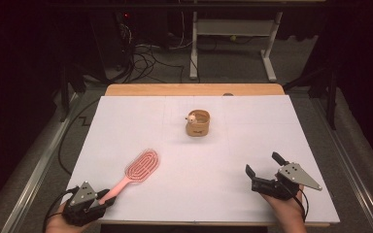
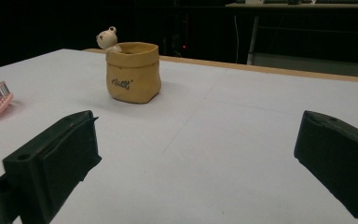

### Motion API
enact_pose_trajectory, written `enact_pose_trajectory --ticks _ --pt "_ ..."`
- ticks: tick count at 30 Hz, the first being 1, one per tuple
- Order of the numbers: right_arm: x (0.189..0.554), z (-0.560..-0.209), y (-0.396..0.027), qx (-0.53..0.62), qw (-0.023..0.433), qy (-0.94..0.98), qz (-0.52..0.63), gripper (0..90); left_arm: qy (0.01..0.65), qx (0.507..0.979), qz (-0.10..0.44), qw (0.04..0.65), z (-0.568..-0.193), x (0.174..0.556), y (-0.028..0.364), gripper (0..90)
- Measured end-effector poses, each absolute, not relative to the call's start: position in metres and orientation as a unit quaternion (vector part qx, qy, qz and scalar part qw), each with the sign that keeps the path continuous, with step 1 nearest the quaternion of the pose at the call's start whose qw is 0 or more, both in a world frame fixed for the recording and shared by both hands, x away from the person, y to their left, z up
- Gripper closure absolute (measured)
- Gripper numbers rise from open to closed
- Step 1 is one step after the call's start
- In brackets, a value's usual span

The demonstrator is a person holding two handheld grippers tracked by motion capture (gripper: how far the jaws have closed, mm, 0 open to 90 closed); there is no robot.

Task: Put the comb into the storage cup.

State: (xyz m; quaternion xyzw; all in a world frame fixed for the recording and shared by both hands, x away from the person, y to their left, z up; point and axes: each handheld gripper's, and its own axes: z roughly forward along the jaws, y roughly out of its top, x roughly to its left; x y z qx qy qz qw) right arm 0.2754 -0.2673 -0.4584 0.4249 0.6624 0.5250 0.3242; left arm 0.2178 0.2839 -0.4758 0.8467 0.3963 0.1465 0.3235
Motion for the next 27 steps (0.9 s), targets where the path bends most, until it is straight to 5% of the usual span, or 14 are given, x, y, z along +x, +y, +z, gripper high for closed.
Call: enact_pose_trajectory --ticks 11,27 --pt "0.276 -0.458 -0.267 0.425 0.323 0.663 0.525 0.4 0.407 0.848 0.118 0.319 -0.472 0.222 0.291 61.9" --pt "0.275 -0.458 -0.269 0.428 0.325 0.658 0.527 0.4 0.406 0.836 0.124 0.348 -0.441 0.248 0.286 39.1"
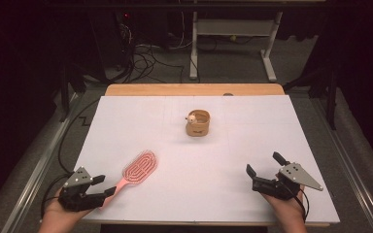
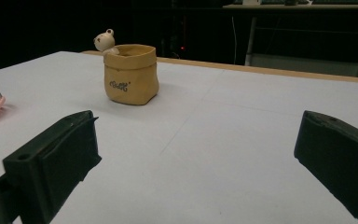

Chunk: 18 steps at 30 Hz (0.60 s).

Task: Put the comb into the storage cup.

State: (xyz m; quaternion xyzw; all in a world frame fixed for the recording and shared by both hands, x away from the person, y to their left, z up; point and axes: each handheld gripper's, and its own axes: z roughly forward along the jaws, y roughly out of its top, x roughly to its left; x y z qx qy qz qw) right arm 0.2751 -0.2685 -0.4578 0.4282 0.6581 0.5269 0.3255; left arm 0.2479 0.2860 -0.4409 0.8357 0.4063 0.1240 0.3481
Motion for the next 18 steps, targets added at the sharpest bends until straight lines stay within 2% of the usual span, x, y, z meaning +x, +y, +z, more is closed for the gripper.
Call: enact_pose_trajectory --ticks 4,6,10,11,18 --pt "0.275 -0.457 -0.269 0.429 0.327 0.657 0.527 0.4 0.399 0.843 0.123 0.340 -0.434 0.256 0.281 32.8" --pt "0.275 -0.457 -0.269 0.428 0.327 0.657 0.527 0.4 0.394 0.846 0.116 0.338 -0.431 0.261 0.277 34.2" --pt "0.275 -0.457 -0.269 0.427 0.327 0.658 0.527 0.4 0.395 0.851 0.116 0.325 -0.427 0.270 0.270 31.5" --pt "0.275 -0.457 -0.269 0.426 0.327 0.658 0.527 0.4 0.392 0.855 0.116 0.320 -0.427 0.275 0.266 28.2" --pt "0.275 -0.457 -0.270 0.426 0.329 0.659 0.525 0.4 0.375 0.876 0.095 0.288 -0.431 0.290 0.249 20.0"
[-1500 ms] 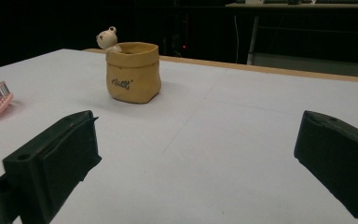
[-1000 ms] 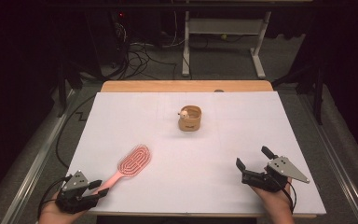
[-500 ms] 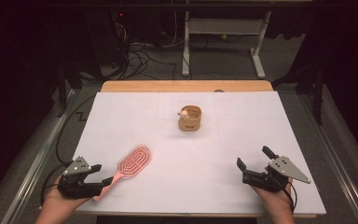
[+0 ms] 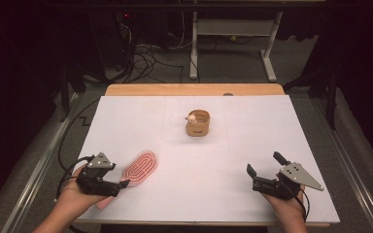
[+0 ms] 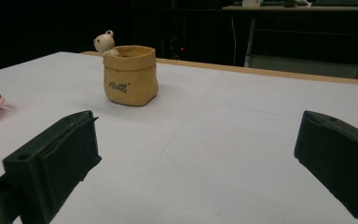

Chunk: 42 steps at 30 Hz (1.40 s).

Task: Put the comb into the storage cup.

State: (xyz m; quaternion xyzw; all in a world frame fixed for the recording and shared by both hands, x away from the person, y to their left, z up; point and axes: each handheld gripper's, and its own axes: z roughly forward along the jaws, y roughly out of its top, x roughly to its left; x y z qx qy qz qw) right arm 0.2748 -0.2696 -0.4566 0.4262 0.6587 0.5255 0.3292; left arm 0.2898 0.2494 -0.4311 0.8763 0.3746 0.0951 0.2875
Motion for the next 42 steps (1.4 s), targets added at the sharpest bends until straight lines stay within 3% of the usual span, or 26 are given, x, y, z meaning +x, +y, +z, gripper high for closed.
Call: enact_pose_trajectory --ticks 8,11,17,42 --pt "0.275 -0.457 -0.269 0.425 0.330 0.659 0.526 0.4 0.383 0.881 0.085 0.266 -0.437 0.302 0.239 14.3" --pt "0.275 -0.457 -0.269 0.425 0.328 0.660 0.525 0.4 0.394 0.880 0.057 0.258 -0.440 0.310 0.236 4.2" --pt "0.275 -0.457 -0.269 0.424 0.328 0.661 0.525 0.4 0.394 0.886 0.055 0.239 -0.442 0.317 0.230 0.0" --pt "0.276 -0.457 -0.269 0.425 0.324 0.662 0.526 0.4 0.385 0.910 0.022 0.150 -0.431 0.356 0.187 0.0"
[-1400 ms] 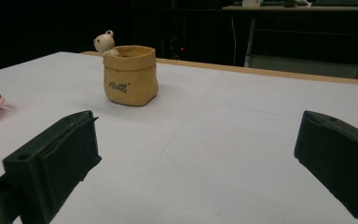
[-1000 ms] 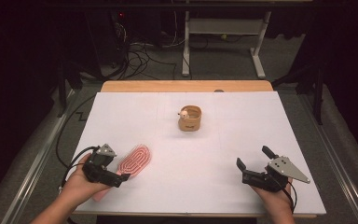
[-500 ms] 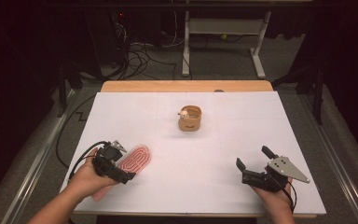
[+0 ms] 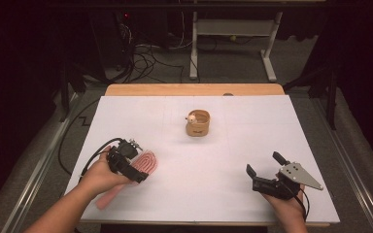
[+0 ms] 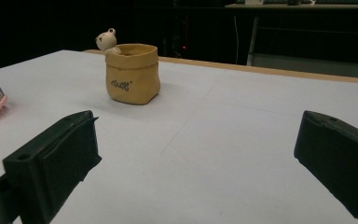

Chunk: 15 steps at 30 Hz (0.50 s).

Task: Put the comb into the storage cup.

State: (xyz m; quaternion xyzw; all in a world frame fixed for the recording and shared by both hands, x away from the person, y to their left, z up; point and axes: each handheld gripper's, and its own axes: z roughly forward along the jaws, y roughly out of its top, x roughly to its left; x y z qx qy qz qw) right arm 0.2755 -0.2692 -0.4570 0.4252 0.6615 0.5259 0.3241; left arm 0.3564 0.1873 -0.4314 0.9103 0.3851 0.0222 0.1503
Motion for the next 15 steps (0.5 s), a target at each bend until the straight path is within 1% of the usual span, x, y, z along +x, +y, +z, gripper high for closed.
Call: enact_pose_trajectory --ticks 5,7,15 --pt "0.275 -0.457 -0.269 0.424 0.322 0.662 0.527 0.4 0.388 0.912 0.017 0.135 -0.436 0.361 0.183 0.0" --pt "0.276 -0.457 -0.269 0.424 0.322 0.662 0.528 0.4 0.386 0.915 0.016 0.115 -0.442 0.363 0.180 0.0" --pt "0.275 -0.457 -0.270 0.425 0.321 0.661 0.528 0.4 0.383 0.919 0.011 0.093 -0.451 0.368 0.174 1.1"
